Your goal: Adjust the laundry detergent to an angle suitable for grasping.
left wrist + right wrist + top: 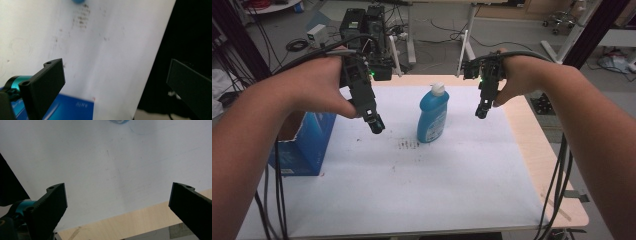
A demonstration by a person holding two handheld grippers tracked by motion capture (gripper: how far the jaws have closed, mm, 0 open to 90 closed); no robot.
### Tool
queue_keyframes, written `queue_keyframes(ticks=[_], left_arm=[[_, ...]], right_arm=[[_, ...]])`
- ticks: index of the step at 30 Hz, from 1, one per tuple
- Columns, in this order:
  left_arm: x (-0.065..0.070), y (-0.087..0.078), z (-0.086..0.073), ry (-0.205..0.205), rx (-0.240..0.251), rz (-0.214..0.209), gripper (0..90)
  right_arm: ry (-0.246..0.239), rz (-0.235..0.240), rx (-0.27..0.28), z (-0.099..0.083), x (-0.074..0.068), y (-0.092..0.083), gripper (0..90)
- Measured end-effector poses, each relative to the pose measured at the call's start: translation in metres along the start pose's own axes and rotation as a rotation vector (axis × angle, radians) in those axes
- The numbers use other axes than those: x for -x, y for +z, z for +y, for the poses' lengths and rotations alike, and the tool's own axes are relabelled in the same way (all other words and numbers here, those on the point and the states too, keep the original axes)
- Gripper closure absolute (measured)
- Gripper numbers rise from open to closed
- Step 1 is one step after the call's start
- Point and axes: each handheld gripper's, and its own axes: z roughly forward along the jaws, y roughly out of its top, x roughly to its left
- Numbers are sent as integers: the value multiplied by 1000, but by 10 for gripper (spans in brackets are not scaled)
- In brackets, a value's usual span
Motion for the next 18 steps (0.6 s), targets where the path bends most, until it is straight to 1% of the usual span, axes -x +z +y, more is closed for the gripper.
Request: queue_keyframes(ticks=[1, 2, 3, 4, 6, 7, 8, 10, 11, 12, 13, 14, 15, 16, 18], left_arm=[[-1, 3, 1, -10, 16, 0, 17], [-3, 7, 3, -29, 38, 3, 17], [-4, 10, 5, -43, 55, 13, 17], [-6, 14, 7, -59, 69, 21, 17], [-8, 22, 11, -81, 94, 35, 17], [-8, 22, 11, -81, 94, 35, 17], [-11, 28, 15, -94, 120, 42, 17], [-14, 36, 18, -109, 157, 33, 17], [-15, 39, 19, -113, 168, 31, 17], [-17, 43, 21, -121, 183, 27, 17], [-17, 43, 21, -121, 183, 27, 17], [-20, 49, 23, -139, 208, 33, 17], [-20, 49, 23, -139, 208, 33, 17], [-24, 54, 24, -158, 235, 32, 17], [-27, 59, 25, -178, 262, 39, 17]], right_arm=[[6, 0, -3, -3, 0, 1, 10], [2, 0, -7, -5, 1, 1, 10], [6, 0, 0, -8, 1, 2, 10], [22, 3, 7, -10, 1, 1, 10], [19, 4, 17, -15, 3, 2, 10], [17, 3, 18, -17, 3, 3, 10], [17, 7, 19, -18, 4, 3, 10], [24, 5, 22, -21, 4, 4, 10], [25, 9, 24, -23, 5, 5, 10], [20, 8, 26, -23, 5, 6, 9], [26, 9, 28, -24, 5, 6, 10], [19, 11, 27, -25, 6, 7, 10], [20, 12, 28, -26, 6, 7, 10], [25, 12, 32, -26, 5, 8, 10], [25, 11, 30, -27, 6, 8, 10]])
